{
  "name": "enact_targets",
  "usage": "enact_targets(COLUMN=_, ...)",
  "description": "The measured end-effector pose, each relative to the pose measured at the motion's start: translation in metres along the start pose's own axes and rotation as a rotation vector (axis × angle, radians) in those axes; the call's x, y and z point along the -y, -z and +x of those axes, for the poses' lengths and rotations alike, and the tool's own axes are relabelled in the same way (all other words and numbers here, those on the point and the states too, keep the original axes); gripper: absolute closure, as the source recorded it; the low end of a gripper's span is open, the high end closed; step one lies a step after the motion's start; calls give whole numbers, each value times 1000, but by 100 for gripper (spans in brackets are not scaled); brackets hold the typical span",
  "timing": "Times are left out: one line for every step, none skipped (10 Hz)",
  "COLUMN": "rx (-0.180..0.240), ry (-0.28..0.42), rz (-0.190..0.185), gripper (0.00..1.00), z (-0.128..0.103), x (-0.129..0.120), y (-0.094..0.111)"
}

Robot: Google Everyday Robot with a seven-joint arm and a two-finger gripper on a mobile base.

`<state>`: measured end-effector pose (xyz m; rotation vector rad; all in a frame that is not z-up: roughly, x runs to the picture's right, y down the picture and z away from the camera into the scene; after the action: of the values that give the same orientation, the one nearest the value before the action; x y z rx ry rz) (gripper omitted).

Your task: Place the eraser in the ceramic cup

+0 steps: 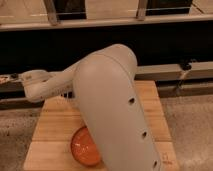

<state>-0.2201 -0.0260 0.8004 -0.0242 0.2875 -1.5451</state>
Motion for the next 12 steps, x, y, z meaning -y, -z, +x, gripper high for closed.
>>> enact_targets(rx=-9, ry=3, rz=-2, gripper=100, z=0, x=0, y=0)
enact_targets(rx=-16, ry=6, rz=-5, gripper=100, z=1, x=0, y=0)
enact_targets(rx=-26, ry=10, rz=-8, gripper=100, z=3, x=0, y=1)
enact_targets(rx=-33, ry=12, rz=-10, gripper=100, z=4, x=0, y=2)
enact_targets(rx=-40, ry=15, rz=-11, gripper=100, z=5, x=0, y=3)
enact_targets(rx=-49, ry=18, rz=-12, gripper=100, z=6, x=0, y=4)
enact_targets(rx=-51, ry=19, rz=-11, gripper=100, z=5, x=1, y=3)
enact_targets(rx=-54, ry=20, rz=-12, gripper=100, z=4, x=1, y=3)
enact_targets(rx=-57, ry=24, rz=-14, gripper=100, z=2, x=1, y=2)
enact_targets(rx=-62, ry=29, rz=-19, gripper=100, z=0, x=2, y=1)
enact_targets(rx=-68, ry=33, rz=-25, gripper=100, z=-2, x=2, y=0)
enact_targets(rx=-73, ry=37, rz=-31, gripper=100, z=-4, x=2, y=-2)
